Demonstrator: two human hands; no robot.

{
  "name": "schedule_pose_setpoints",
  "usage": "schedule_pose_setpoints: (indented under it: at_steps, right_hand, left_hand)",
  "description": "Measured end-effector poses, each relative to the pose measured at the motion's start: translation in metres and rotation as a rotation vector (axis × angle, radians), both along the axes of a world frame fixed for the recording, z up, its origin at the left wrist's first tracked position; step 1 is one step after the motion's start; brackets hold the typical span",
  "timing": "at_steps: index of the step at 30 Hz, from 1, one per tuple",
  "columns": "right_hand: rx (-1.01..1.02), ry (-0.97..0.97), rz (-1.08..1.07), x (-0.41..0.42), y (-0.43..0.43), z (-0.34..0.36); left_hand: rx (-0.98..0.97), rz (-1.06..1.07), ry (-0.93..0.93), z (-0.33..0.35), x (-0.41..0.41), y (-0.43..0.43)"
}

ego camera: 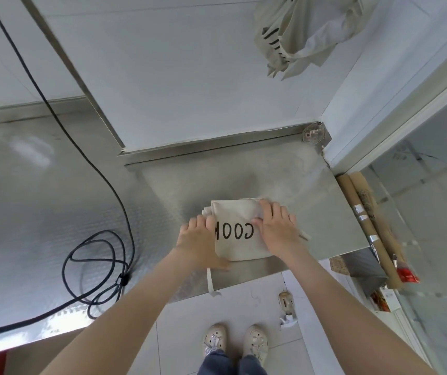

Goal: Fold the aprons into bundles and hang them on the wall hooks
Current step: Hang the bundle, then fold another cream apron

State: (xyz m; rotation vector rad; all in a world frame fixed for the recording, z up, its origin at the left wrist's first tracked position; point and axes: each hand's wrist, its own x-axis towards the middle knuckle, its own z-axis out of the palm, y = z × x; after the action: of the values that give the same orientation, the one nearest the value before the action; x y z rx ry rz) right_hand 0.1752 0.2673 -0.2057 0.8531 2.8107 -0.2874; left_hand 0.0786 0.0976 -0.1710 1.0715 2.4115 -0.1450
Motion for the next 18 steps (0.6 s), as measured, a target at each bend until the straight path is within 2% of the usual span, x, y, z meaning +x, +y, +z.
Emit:
schedule_pose_setpoints:
  at_steps: [2, 4, 8, 11, 15, 18]
  right_hand:
    - [-0.006, -0.004, 0.008, 0.000, 0.001, 0.003]
    - [-0.003, -0.035, 0.035, 0.000, 0.001, 0.003]
    - [0.091, -0.005, 0.043, -0.002, -0.002, 0.004]
    - [0.173, -0.034, 0.112, 0.001, -0.009, 0.006]
    - [0.157, 0.037, 0.163, 0.005, -0.009, 0.002]
    - [0.097, -0.019, 0.155, 0.009, -0.006, 0.007]
  left_hand:
    - [-0.038, 0.010, -0.096, -0.004, 0.008, -0.010]
    - [-0.030, 0.110, -0.234, -0.004, 0.006, -0.012]
    - [-0.153, 0.119, -0.198, 0.007, -0.010, -0.016]
    - [-0.222, 0.204, -0.292, 0.021, -0.024, -0.018]
    - [0.023, 0.739, -0.708, 0.051, -0.052, -0.025]
    - [0.298, 0.910, -0.909, 0.075, -0.069, -0.035]
